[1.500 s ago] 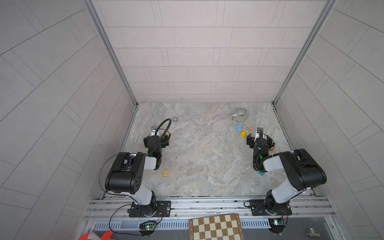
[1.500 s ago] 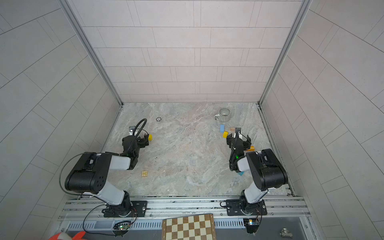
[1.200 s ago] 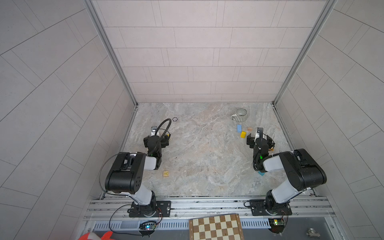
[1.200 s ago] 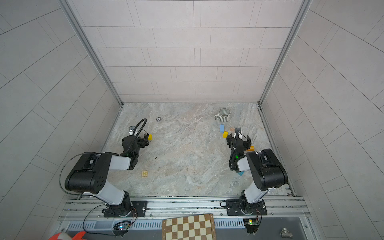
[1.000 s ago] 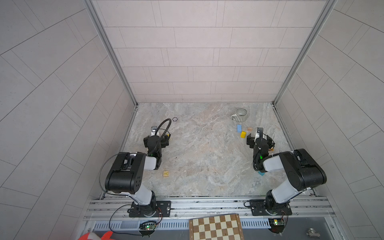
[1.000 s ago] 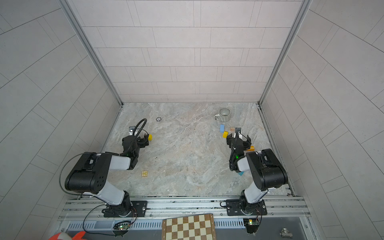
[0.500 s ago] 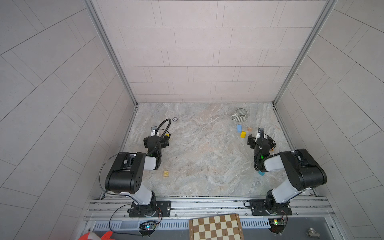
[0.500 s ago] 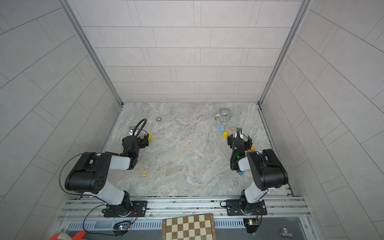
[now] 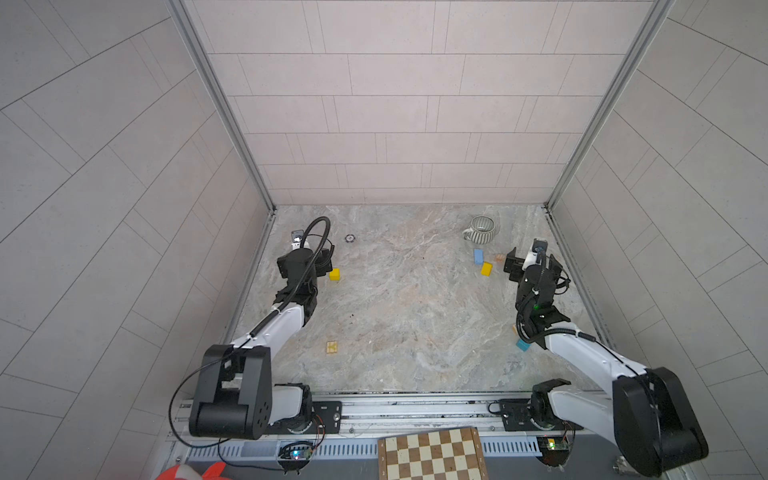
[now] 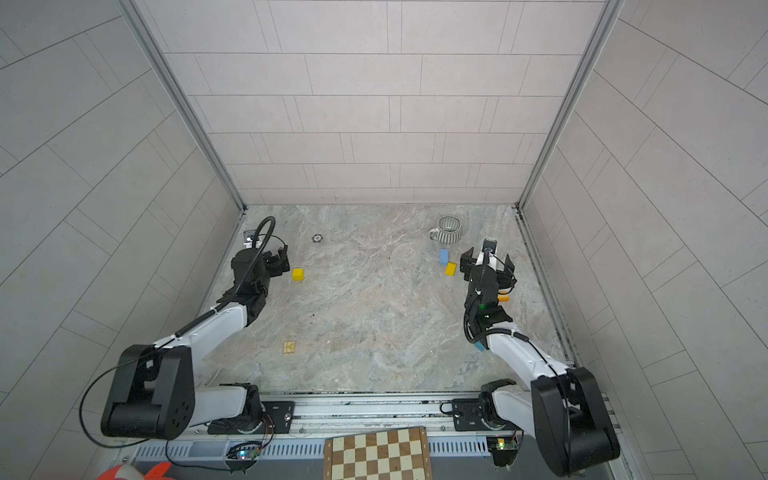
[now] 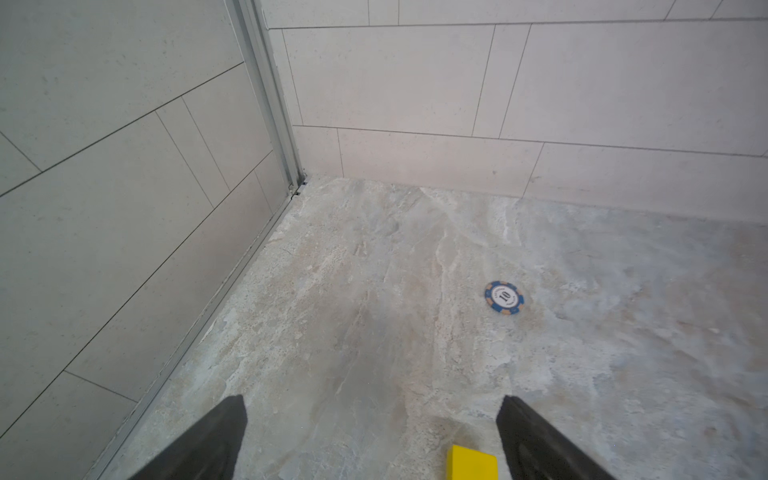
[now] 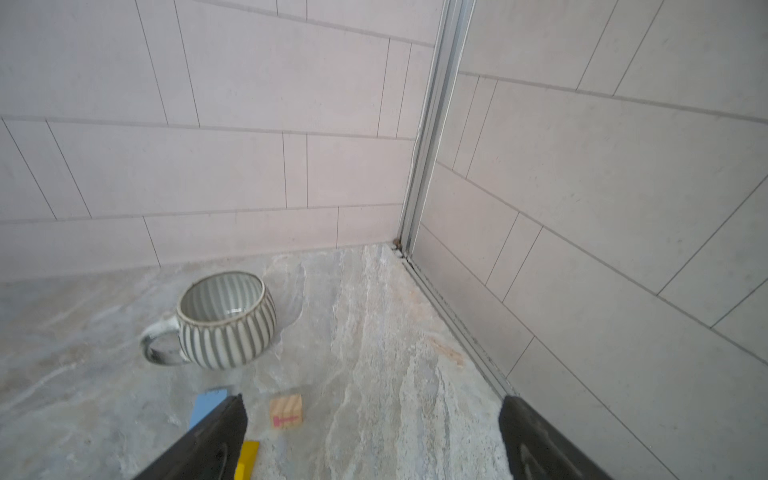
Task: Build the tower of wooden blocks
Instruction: 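Reach the right gripper toward the orange Supermarket block while the left arm moves forward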
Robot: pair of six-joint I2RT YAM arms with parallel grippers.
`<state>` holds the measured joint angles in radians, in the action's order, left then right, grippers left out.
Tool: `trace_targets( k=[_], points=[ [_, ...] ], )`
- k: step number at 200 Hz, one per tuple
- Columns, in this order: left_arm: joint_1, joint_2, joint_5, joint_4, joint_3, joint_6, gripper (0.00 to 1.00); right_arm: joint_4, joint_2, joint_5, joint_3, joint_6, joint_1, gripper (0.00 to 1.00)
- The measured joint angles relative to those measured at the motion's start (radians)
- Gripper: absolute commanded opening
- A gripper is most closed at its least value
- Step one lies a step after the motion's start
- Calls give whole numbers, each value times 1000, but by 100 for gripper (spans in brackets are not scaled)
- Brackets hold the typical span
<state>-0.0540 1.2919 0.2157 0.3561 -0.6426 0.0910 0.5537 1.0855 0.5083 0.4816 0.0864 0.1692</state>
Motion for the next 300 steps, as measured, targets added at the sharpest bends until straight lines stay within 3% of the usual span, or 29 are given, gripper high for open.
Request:
trace_targets(
  k=[32,73,94,156,217,234,257,300],
  points=[
    [-69,7,-35,-277,-196,71,100,-315,-37,-49,156,116,-1,88],
    [-341,7,66,-507,-366,93,100,-657,-7,-132,307,225,-1,83],
    [-436,8,129,-583,-381,134,100,-763,17,-159,339,264,-1,81],
    [-589,114,308,-673,-403,262,100,-937,132,-225,356,376,-53,80],
    [-640,172,401,-721,-433,432,100,-1024,144,-319,339,454,-245,81],
    [-639,172,393,-721,-426,458,100,-1044,143,-337,313,464,-294,75],
    [-639,163,378,-701,-380,477,100,-1074,150,-377,297,472,-357,70],
    [-639,110,353,-623,-246,478,100,-1096,267,-494,324,495,-464,73]
  ],
)
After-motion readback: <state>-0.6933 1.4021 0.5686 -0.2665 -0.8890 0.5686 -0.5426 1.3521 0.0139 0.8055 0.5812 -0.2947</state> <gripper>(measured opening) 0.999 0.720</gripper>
